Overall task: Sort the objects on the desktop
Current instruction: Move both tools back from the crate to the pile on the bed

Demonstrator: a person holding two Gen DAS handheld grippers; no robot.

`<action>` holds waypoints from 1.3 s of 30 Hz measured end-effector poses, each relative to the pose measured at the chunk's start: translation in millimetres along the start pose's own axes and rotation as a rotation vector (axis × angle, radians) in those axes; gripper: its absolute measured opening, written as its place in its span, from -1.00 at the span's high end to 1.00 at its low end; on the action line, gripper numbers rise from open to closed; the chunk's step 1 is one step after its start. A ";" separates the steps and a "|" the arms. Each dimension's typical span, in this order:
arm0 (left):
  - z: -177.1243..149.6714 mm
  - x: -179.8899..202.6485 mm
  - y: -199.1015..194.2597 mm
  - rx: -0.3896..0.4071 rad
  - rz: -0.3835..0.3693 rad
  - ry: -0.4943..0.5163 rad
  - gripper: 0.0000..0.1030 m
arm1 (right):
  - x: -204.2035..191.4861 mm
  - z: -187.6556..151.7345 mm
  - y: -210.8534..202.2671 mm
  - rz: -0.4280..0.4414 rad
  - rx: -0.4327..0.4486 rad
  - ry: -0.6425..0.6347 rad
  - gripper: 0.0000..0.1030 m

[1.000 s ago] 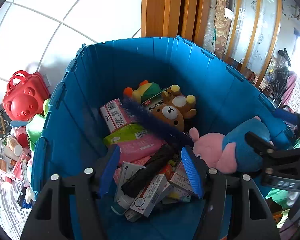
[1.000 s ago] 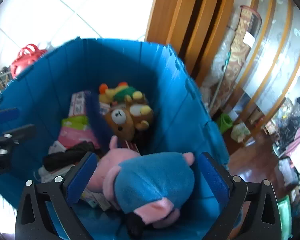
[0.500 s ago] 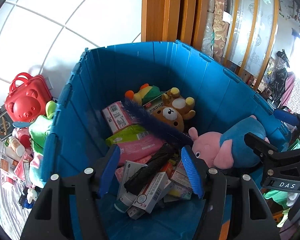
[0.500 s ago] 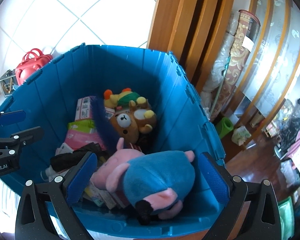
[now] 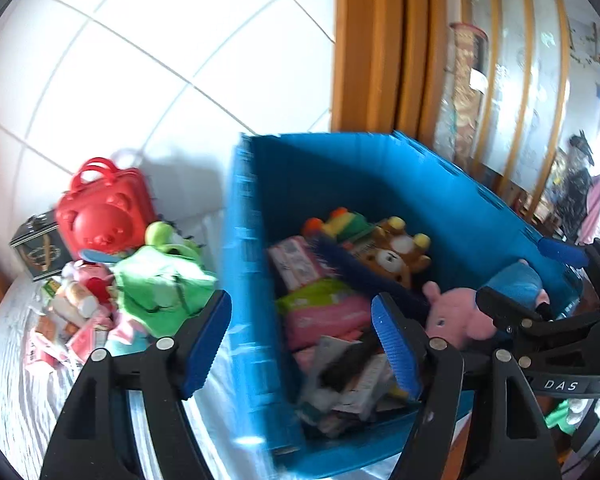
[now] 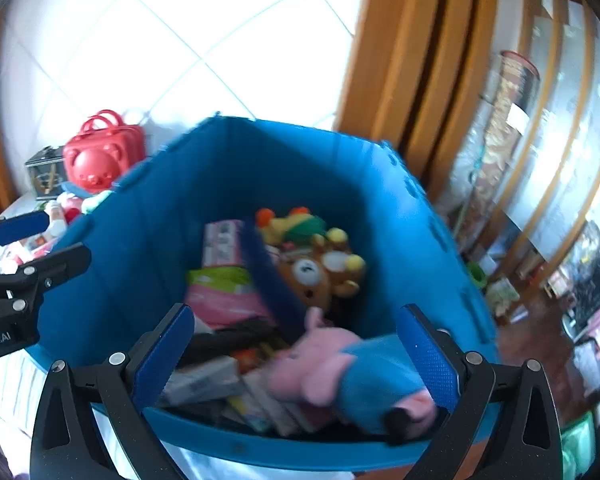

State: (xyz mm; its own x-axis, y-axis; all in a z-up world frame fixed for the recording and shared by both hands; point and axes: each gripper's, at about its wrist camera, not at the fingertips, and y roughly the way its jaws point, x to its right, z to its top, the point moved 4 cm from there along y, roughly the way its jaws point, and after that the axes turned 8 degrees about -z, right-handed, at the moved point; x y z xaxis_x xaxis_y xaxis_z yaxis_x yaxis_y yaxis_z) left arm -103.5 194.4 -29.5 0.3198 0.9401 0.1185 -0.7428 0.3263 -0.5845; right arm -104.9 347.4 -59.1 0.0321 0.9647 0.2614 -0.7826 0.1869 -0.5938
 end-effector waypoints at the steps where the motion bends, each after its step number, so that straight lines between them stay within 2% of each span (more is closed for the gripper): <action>1: -0.6 -8.8 -5.8 0.009 0.007 -0.009 -0.41 | -8.3 3.2 -2.8 0.005 0.009 -0.004 -0.99; 10: -20.3 -118.0 -57.7 0.057 0.101 -0.098 -0.41 | -102.2 37.8 -38.3 0.111 0.102 0.001 -1.00; 16: -46.3 -195.7 -85.2 0.071 0.177 -0.133 -0.42 | -175.9 52.1 -51.0 0.203 0.139 -0.003 -1.00; 20: -66.5 -244.6 -102.8 0.120 0.220 -0.152 -0.42 | -224.2 57.5 -57.6 0.266 0.158 -0.024 -1.00; 25: -95.4 -291.5 -97.6 0.091 0.280 -0.162 -0.42 | -275.7 55.4 -51.7 0.327 0.167 -0.047 -1.00; 28: -116.6 -313.7 -85.2 0.042 0.299 -0.183 -0.42 | -305.2 46.2 -32.9 0.360 0.129 -0.055 -1.00; 33: -162.6 -347.5 -49.8 -0.056 0.285 -0.256 -0.42 | -342.6 19.2 11.7 0.418 0.000 -0.080 -1.00; 39: -202.9 -372.0 -2.7 -0.157 0.267 -0.314 -0.41 | -365.7 -4.7 65.7 0.420 -0.117 -0.109 -1.00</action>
State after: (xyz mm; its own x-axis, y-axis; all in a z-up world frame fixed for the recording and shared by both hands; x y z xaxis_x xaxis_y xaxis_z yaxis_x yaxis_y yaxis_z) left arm -101.1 -176.3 -234.8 -0.0840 0.9817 0.1707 -0.6693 0.0713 -0.7396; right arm -165.1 7.7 -197.3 -0.3441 0.9374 0.0545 -0.6377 -0.1907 -0.7463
